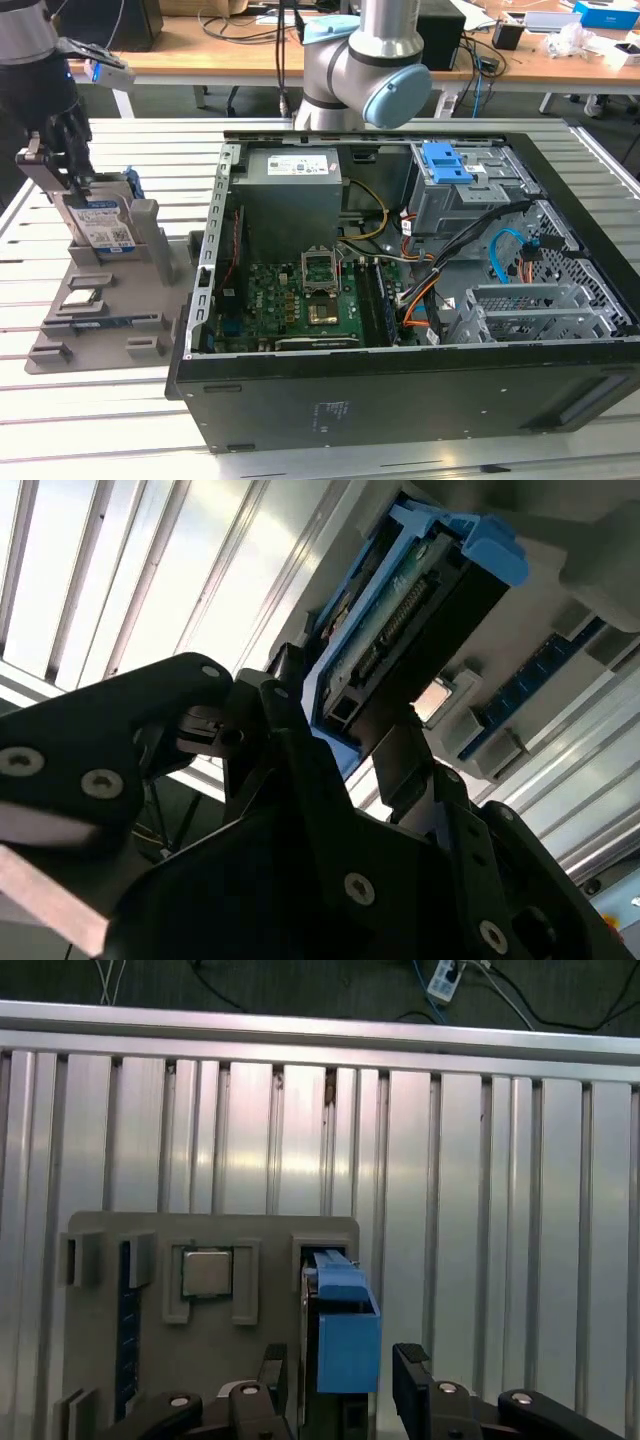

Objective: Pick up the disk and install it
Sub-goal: 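Pick up the disk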

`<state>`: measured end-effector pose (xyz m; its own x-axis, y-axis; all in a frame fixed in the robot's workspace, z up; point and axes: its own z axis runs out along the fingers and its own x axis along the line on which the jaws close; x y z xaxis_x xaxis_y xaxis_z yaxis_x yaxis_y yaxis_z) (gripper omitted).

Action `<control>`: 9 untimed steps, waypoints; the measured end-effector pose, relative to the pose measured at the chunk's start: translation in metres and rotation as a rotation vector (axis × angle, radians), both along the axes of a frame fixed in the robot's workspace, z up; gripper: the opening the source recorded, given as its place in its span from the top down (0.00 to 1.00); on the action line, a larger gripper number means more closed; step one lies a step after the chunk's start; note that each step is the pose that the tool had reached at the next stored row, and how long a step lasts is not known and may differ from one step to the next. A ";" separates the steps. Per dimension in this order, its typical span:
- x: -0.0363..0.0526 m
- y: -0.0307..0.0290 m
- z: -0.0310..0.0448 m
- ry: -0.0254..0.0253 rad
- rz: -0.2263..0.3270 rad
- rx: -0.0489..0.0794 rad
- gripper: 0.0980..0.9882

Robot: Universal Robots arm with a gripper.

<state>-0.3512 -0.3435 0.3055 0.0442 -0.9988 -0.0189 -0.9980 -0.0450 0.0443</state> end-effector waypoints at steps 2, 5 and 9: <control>0.0000 0.0000 -0.0108 0.0001 0.002 0.000 0.50; 0.0000 0.0000 -0.0160 0.0000 0.004 0.000 0.50; 0.0006 0.0000 -0.0174 0.0000 0.005 0.000 0.50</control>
<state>-0.3505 -0.3434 0.2881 0.0490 -0.9986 -0.0188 -0.9978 -0.0498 0.0443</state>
